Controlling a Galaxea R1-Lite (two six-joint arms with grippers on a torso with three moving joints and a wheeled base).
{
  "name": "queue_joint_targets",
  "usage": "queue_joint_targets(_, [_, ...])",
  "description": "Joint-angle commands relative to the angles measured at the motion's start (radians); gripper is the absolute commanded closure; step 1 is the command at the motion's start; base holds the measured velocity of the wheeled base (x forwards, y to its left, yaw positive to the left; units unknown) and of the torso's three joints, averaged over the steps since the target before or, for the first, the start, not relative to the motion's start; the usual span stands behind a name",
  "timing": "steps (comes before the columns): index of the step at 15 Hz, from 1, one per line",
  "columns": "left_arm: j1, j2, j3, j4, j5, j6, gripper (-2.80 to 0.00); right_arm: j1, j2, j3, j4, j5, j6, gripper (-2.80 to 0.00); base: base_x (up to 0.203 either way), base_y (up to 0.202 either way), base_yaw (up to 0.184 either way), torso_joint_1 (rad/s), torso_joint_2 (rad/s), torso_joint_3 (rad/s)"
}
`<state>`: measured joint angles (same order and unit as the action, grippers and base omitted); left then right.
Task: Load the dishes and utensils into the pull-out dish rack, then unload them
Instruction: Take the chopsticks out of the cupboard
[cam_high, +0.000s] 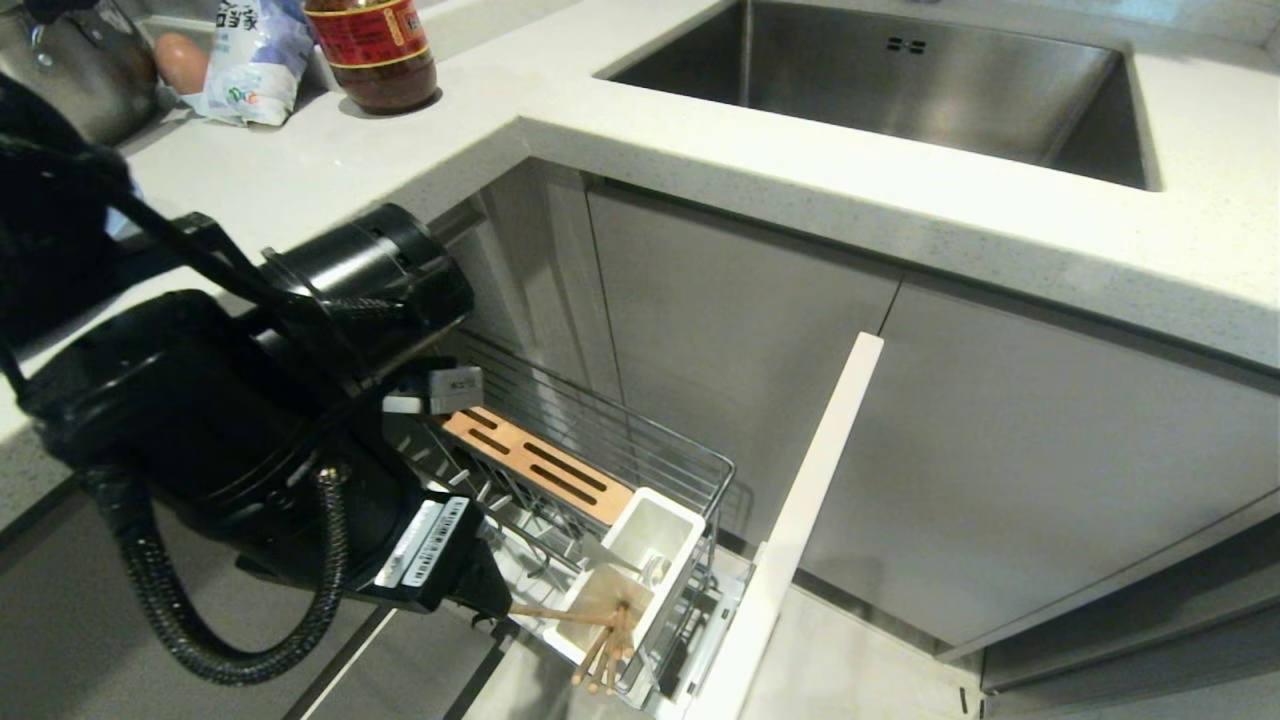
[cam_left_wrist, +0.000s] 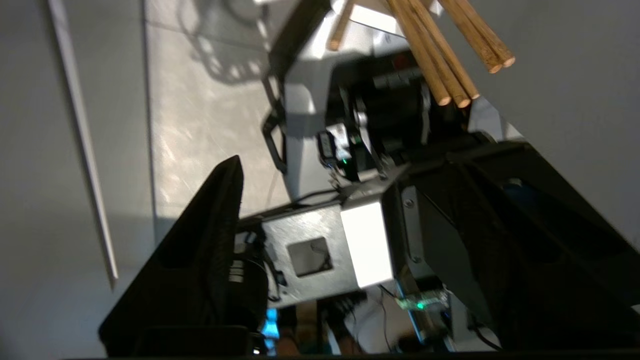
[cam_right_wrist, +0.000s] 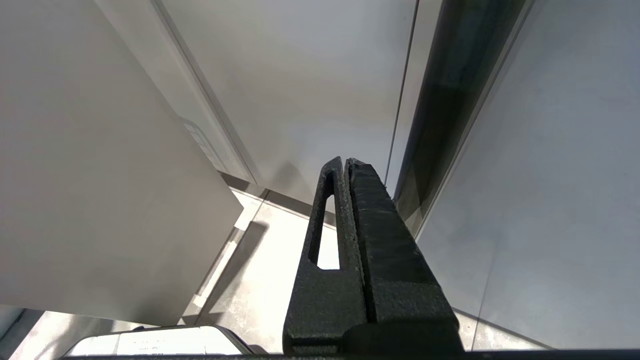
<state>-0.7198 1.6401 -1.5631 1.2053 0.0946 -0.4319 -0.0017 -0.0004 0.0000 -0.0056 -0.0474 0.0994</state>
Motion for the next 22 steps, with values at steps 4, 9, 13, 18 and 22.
queue_joint_targets(4, [0.056, 0.221, -0.061, 0.073, -0.127, 0.009, -2.8, 0.0, -0.004, 0.0, -0.001, 0.0, 0.0, 0.0, 0.0, 0.0, 0.0, 0.0, 0.0, 0.0])
queue_joint_targets(9, [0.145, 0.333, -0.095, 0.143, -0.186, 0.149, -2.8, 0.0, -0.004, 0.0, -0.001, 0.0, 0.0, 0.0, 0.0, 0.0, 0.0, 0.0, 0.0, 0.0])
queue_joint_targets(13, [0.191, 0.401, -0.145, 0.182, -0.229, 0.192, -2.8, 0.0, -0.004, 0.0, -0.001, 0.0, 0.0, 0.0, 0.0, 0.0, 0.0, 0.0, 0.0, 0.0])
queue_joint_targets(18, [0.232, 0.478, -0.214, 0.217, -0.288, 0.208, -2.8, 0.0, -0.004, 0.0, -0.001, 0.0, 0.0, 0.0, 0.0, 0.0, 0.0, 0.0, 0.0, 0.0])
queue_joint_targets(22, [0.254, 0.549, -0.257, 0.215, -0.331, 0.207, -2.8, 0.0, -0.004, 0.0, -0.001, 0.0, 0.0, 0.0, 0.0, 0.0, 0.0, 0.0, 0.0, 0.0])
